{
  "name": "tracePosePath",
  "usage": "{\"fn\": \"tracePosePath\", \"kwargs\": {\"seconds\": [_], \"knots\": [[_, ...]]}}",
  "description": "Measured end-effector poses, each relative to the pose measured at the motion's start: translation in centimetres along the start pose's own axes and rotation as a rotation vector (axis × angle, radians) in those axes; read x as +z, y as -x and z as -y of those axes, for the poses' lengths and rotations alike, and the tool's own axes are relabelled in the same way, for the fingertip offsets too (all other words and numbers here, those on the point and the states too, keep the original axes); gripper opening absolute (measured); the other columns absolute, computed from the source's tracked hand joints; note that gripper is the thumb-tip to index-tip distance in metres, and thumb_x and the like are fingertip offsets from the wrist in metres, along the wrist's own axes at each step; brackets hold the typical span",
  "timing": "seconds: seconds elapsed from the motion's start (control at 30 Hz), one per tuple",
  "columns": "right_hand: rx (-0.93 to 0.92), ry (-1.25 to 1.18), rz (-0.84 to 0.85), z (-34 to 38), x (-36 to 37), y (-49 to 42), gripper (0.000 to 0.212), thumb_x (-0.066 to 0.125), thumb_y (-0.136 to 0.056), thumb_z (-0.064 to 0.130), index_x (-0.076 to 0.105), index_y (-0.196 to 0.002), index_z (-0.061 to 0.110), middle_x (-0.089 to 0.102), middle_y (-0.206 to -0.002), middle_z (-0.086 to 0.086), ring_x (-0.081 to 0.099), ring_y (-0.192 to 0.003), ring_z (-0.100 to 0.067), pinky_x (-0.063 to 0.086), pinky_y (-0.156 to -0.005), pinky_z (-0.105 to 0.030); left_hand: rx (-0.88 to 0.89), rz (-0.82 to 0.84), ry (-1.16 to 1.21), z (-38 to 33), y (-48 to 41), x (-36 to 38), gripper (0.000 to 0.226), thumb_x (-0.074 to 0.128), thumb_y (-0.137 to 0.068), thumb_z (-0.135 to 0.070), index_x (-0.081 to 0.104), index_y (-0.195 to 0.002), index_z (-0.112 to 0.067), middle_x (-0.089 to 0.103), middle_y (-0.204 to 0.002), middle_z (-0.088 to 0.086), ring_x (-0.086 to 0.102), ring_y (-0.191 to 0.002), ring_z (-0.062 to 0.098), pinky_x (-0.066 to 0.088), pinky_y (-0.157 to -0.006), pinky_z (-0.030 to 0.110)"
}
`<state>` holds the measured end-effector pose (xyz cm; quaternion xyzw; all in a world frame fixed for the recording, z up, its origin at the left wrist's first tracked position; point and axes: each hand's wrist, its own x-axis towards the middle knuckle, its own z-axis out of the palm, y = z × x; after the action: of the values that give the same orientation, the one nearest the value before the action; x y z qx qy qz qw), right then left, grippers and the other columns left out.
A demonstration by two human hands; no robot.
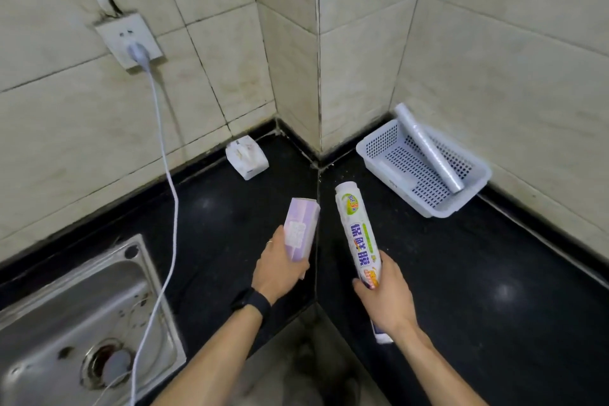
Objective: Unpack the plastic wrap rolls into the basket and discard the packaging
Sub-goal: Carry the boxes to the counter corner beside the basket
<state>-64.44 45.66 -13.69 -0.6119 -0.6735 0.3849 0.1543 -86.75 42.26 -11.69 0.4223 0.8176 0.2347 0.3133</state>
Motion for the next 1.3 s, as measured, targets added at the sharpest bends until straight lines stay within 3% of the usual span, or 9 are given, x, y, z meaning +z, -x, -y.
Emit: {"fn": "tracePosePath", "kwargs": {"seconds": [0.27,0.43,0.6,0.77,0.9,1.13,1.3], "knots": [[0.170,0.186,0.133,1.0,4.5,-6.8,0.073,0.069,-0.084,0.042,0.031,-0.144,0.024,0.050,-0.125,0.000,0.061,-0.104,-0.021,0.053,-0.082,-0.036,-0.232,0.079,-0.008,2.2,-8.5,2.2,0.075,0.068,-0.076,-0.038,0.032,-0.138,-0.018,0.049,-0.129,0.009,0.056,-0.108,0.032,0.049,-0.087,0.041],[0.203,0.203,0.112,2.6,7.9,-10.5,0.071,0.069,-0.086,0.039,0.031,-0.142,0.019,0.049,-0.127,-0.004,0.062,-0.102,-0.024,0.055,-0.081,-0.041,-0.232,0.058,0.067,2.4,-14.2,2.2,0.083,0.074,-0.080,-0.039,0.027,-0.145,-0.016,0.046,-0.136,0.011,0.053,-0.116,0.032,0.045,-0.090,0.039],[0.215,0.173,0.044,4.2,10.1,-14.4,0.067,0.066,-0.088,0.038,0.031,-0.142,0.018,0.048,-0.124,-0.003,0.061,-0.095,-0.023,0.053,-0.069,-0.037,-0.154,0.088,0.010,2.2,-18.9,2.2,0.084,0.074,-0.077,-0.043,0.029,-0.143,-0.017,0.047,-0.136,0.010,0.053,-0.117,0.032,0.046,-0.090,0.039],[0.210,0.344,-0.054,4.7,12.0,-16.4,0.074,0.070,-0.083,0.045,0.039,-0.142,0.012,0.054,-0.125,-0.010,0.051,-0.111,-0.029,0.051,-0.083,-0.043,-0.121,0.117,-0.033,2.3,-20.9,2.6,0.091,0.074,-0.074,-0.049,0.025,-0.145,-0.021,0.044,-0.140,0.010,0.053,-0.119,0.033,0.048,-0.095,0.045],[0.231,0.354,-0.061,4.7,12.5,-16.5,0.076,0.069,-0.084,0.045,0.036,-0.144,0.015,0.041,-0.139,-0.014,0.044,-0.120,-0.030,0.047,-0.091,-0.044,-0.069,0.141,-0.043,2.5,-21.5,2.8,0.094,0.075,-0.071,-0.054,0.026,-0.144,-0.022,0.043,-0.141,0.008,0.051,-0.120,0.030,0.048,-0.097,0.045],[0.204,0.228,0.104,3.9,11.8,-17.5,0.096,0.075,-0.074,0.050,0.025,-0.147,0.013,0.036,-0.135,-0.009,0.039,-0.117,-0.027,0.041,-0.095,-0.037,-0.041,0.164,-0.056,1.8,-21.3,3.7,0.101,0.076,-0.066,-0.063,0.023,-0.142,-0.024,0.041,-0.137,0.007,0.052,-0.117,0.028,0.051,-0.091,0.048],[0.205,0.133,0.286,3.0,9.6,-17.7,0.109,0.076,-0.073,0.049,0.012,-0.156,0.017,0.028,-0.144,-0.007,0.033,-0.130,-0.027,0.035,-0.106,-0.036,-0.034,0.170,-0.019,1.8,-21.3,3.6,0.098,0.077,-0.062,-0.064,0.027,-0.137,-0.025,0.044,-0.131,0.006,0.053,-0.112,0.028,0.051,-0.089,0.048]]}}
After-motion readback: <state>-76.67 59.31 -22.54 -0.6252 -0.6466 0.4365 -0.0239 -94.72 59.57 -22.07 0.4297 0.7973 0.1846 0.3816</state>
